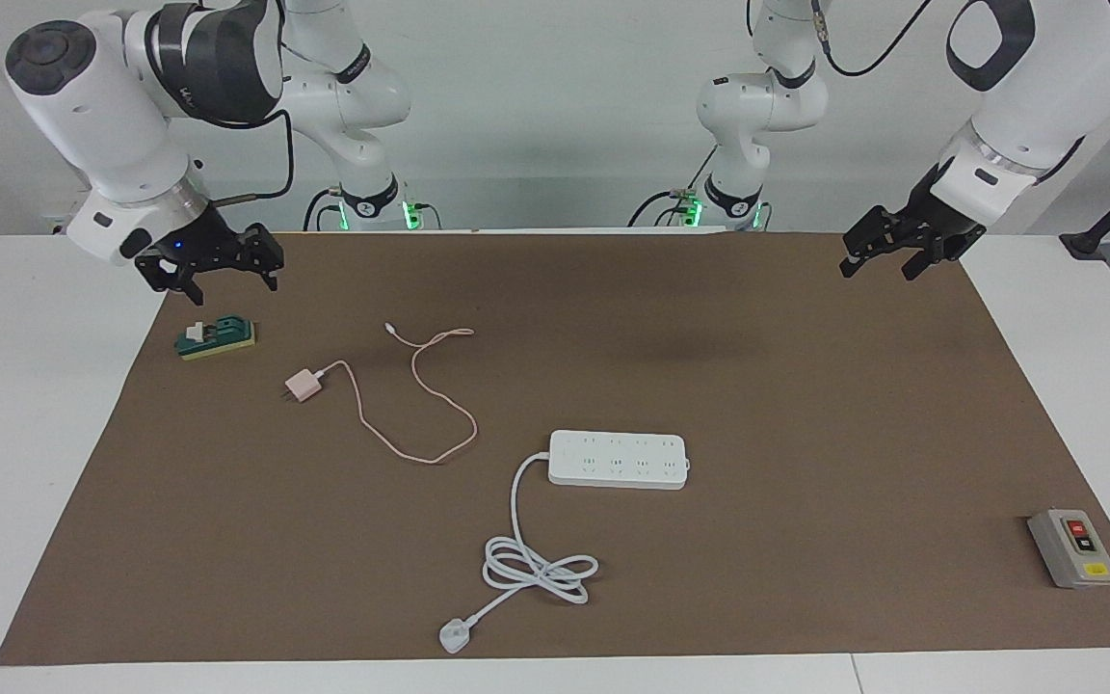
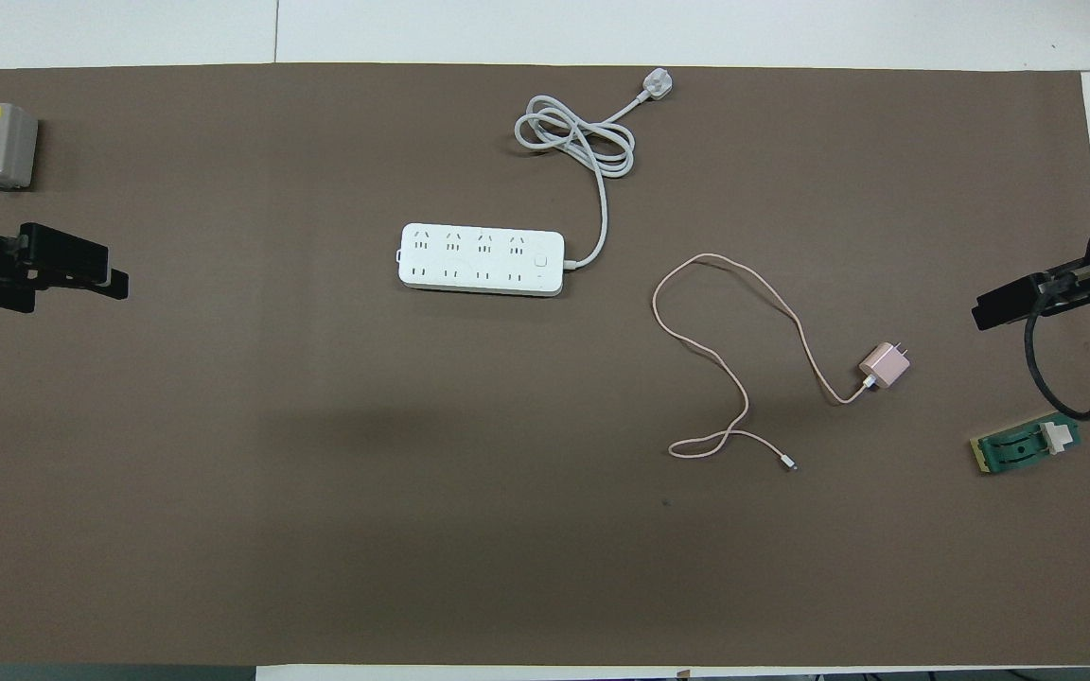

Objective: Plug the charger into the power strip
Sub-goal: 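Move the left gripper forward toward the white power strip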

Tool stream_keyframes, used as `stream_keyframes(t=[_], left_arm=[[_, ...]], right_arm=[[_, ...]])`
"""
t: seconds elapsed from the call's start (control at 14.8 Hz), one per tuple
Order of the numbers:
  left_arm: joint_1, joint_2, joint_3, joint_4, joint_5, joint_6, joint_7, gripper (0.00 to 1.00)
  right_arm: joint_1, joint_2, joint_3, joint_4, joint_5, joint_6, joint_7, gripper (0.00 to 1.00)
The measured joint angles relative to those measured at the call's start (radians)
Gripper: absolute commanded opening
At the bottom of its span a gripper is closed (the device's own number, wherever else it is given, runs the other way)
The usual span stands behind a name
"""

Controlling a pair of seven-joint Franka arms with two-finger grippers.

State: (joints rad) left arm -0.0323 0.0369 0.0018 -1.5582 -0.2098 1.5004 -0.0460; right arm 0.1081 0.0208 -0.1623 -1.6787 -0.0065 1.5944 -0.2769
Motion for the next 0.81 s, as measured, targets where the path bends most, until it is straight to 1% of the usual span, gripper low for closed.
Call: stream_keyframes(t=[0.2,0.41,0.47,0.68,0.81], left_arm=[[0.001,0.016,0.0,0.002,-0.127,-0.023,-0.084,1.0],[0.0,0.017,-0.004,0.022,-0.189,-0.038,-0.135,1.0],[0.0,0.017,-0.005,0.028,-0.242,-0.039,-0.134,1.0],[0.0,0.026,-0.004,0.033,-0.473,-0.001,-0.097,1.0],[0.005,0.06,-0.001,0.027,-0.561,0.027,-0.022,1.0]], right_arm=[[0.0,0.0,0.0,-0.003,0.0,0.0,0.0,1.0],[0.0,0.0,0.0,-0.004,0.0,0.0,-0.001,1.0],[0.0,0.0,0.0,-0.004,0.0,0.0,-0.006,1.0],[0.0,0.0,0.0,-0.006,0.0,0.0,-0.084,1.0],[0.0,-0.001,0.0,-0.01,0.0,0.001,-0.117,1.0]])
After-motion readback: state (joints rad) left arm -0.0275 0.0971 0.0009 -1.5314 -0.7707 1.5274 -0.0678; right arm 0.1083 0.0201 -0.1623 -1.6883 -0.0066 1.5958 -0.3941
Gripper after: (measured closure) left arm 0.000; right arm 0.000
